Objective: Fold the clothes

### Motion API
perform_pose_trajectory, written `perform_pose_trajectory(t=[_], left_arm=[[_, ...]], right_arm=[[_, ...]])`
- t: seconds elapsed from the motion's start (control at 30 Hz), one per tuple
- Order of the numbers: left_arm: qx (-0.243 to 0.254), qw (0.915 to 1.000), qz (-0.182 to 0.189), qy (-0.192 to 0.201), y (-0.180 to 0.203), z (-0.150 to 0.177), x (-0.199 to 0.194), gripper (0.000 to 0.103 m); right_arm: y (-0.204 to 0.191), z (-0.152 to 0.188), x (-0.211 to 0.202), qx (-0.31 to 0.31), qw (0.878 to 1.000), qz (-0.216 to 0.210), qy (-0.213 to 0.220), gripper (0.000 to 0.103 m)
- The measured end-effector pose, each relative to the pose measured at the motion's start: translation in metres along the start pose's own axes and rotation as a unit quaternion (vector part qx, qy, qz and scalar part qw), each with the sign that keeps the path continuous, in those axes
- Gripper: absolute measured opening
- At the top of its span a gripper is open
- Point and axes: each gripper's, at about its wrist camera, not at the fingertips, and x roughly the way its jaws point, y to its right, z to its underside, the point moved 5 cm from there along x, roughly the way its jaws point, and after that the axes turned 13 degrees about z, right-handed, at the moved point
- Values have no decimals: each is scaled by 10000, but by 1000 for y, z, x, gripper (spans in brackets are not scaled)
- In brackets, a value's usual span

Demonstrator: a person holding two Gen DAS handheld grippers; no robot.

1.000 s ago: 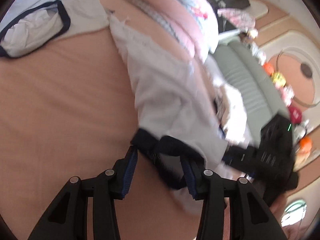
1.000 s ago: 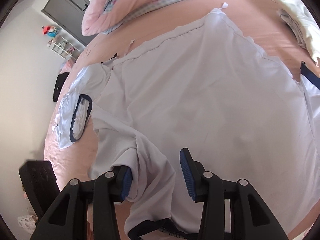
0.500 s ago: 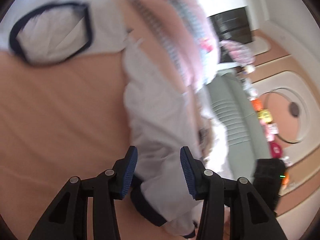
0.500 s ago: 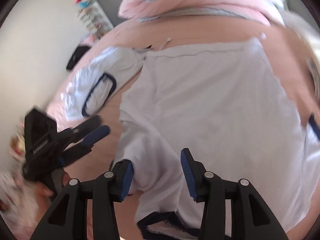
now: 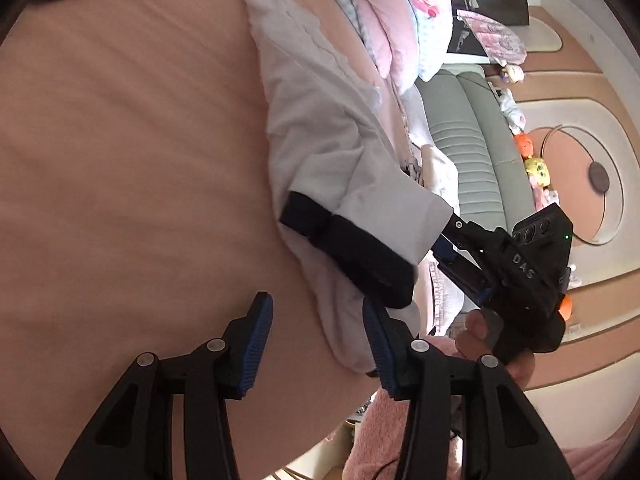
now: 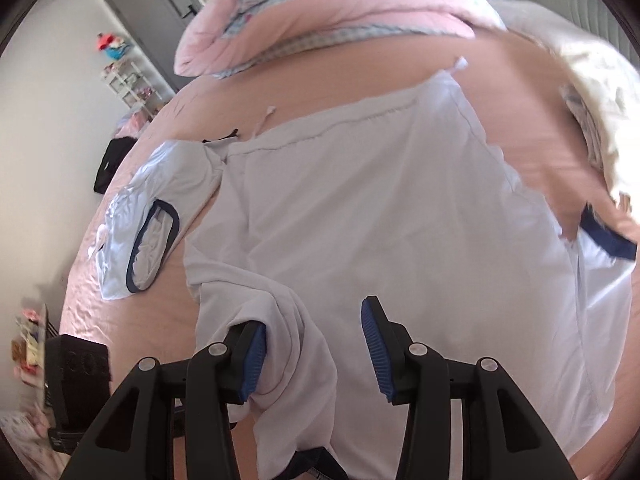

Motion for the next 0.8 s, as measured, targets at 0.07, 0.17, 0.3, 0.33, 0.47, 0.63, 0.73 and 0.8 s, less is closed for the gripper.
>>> perform_pose_trajectory(t=[0.07,0.17,0.3,0.33,0.47,0.63,0.73,0.8], left_arm=[[41,9991,401,93,4,-6,9,45],[-502,9907,1128,566,-5,-16,-2,45],[-723,9855,1186,973,-18,-21,-18,47],[-729,9849,1187,1025,-20,-22,-19,47],[-1028,9710,1836,1136,-22,-22,-12,50],[-1120,9646,2201,927,-23,-25,-19,82],[-920,9740,1724,1149,-24,-20,-33,79],[-713,9826,1310,1104,-21,-18,-30,34]], right_arm=[[6,2,3,205,9996,-156,-108,45],[10,4,6,393,9984,-317,-245,45],[6,8,3,223,9985,-397,-317,45],[3,9,2,132,9985,-417,-338,45],[-14,12,-11,-415,9976,-477,-293,45],[-25,9,-31,-976,9950,-200,-101,45],[-19,3,-35,-845,9963,-146,2,45],[-21,0,-29,-886,9960,-55,4,45]])
